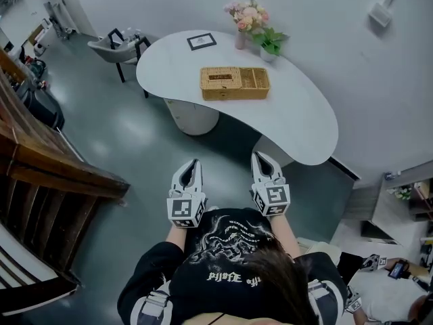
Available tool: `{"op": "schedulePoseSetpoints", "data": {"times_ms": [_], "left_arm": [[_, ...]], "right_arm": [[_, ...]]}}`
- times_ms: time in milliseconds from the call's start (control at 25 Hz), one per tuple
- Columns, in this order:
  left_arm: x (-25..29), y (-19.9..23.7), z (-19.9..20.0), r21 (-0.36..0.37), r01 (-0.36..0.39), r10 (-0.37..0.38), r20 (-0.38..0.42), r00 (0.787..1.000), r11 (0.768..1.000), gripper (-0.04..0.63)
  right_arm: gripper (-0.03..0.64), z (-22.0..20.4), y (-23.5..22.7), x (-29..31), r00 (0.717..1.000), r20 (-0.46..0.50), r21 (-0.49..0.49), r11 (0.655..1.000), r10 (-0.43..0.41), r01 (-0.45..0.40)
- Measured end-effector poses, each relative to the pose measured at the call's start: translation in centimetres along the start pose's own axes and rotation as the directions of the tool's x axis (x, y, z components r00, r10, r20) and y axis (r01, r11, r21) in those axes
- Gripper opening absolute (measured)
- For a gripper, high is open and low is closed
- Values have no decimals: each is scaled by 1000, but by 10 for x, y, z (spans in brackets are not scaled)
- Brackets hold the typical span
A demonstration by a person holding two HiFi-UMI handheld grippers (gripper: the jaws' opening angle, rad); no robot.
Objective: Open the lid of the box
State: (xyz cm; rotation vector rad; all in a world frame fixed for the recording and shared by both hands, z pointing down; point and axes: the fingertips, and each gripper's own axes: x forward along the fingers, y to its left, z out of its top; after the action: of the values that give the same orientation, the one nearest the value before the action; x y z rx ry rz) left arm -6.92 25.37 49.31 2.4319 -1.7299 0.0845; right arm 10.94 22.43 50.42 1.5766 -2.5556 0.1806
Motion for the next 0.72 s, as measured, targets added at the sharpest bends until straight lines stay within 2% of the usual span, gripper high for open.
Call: {"op": "schedulePoseSetpoints", "data": {"times_ms": [320,720], "left_arm": [[30,12,-3,-10,13,-13,-14,1000,1000,25],[95,28,3,-30,-67,66,-39,997,997,25]], "right_arm": [[26,-5,-4,31,1000,-21,6,1000,3,-3],[28,8,-49,104,995,-47,-7,996,92,-93]]}}
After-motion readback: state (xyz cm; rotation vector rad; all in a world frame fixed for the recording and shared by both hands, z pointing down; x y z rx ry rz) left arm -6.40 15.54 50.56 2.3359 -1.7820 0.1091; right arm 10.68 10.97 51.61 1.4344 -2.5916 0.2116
